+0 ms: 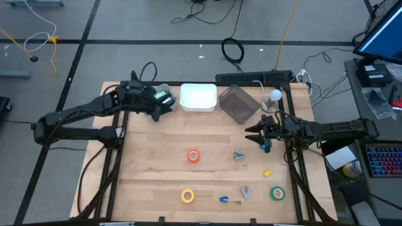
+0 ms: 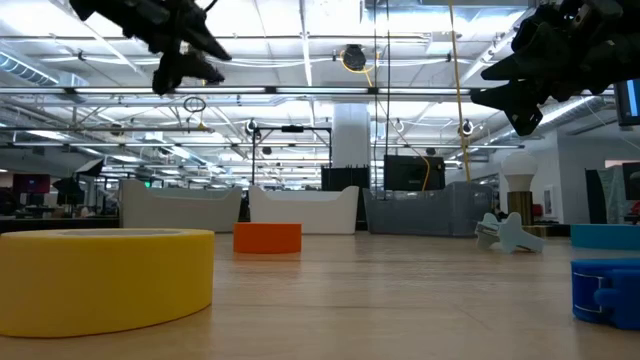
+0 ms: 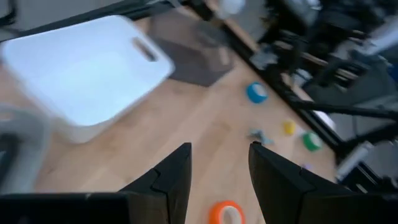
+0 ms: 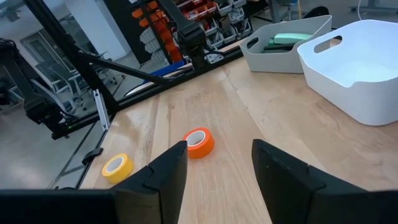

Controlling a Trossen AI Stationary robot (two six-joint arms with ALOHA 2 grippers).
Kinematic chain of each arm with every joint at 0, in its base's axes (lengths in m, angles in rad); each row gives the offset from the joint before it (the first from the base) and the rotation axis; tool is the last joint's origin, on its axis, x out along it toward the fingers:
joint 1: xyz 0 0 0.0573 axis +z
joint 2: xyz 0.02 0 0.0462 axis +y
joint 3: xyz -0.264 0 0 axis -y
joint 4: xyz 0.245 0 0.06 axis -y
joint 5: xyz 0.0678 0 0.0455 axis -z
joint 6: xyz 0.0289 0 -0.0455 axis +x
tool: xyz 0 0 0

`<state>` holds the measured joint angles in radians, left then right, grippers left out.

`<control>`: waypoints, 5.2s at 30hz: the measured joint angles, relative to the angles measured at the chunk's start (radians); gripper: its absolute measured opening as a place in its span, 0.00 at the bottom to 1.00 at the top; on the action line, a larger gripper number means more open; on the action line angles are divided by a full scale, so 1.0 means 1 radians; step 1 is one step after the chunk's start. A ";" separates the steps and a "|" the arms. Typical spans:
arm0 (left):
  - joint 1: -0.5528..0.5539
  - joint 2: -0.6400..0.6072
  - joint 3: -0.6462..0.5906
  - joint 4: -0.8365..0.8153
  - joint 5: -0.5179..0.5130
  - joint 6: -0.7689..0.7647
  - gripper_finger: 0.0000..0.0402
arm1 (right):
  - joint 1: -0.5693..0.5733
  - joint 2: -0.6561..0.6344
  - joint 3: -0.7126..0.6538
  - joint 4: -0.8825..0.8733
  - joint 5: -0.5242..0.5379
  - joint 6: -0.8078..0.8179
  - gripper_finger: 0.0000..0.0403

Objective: Pick and place Stapler, Stapler remover, tape
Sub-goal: Put the yellow stapler into the gray bin

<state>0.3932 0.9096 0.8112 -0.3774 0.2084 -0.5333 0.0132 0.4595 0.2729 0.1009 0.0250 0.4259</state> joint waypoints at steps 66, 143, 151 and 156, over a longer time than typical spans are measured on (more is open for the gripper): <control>-0.416 -0.520 -0.626 0.501 -0.211 0.069 0.40 | 0.427 0.504 0.568 -0.859 -0.369 -0.096 0.22; -0.415 -0.520 -0.626 0.501 -0.211 0.057 0.40 | 0.530 0.733 0.282 -0.732 -0.258 -0.180 0.37; -0.416 -0.520 -0.626 0.501 -0.211 0.057 0.40 | 0.530 0.733 0.282 -0.732 -0.257 -0.180 0.29; -0.416 -0.520 -0.626 0.501 -0.211 0.057 0.40 | 0.530 0.733 0.282 -0.732 -0.257 -0.180 0.24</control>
<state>-0.0223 0.3901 0.1848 0.1238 -0.0023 -0.4767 0.5430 1.1923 0.5552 -0.6315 -0.2321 0.2462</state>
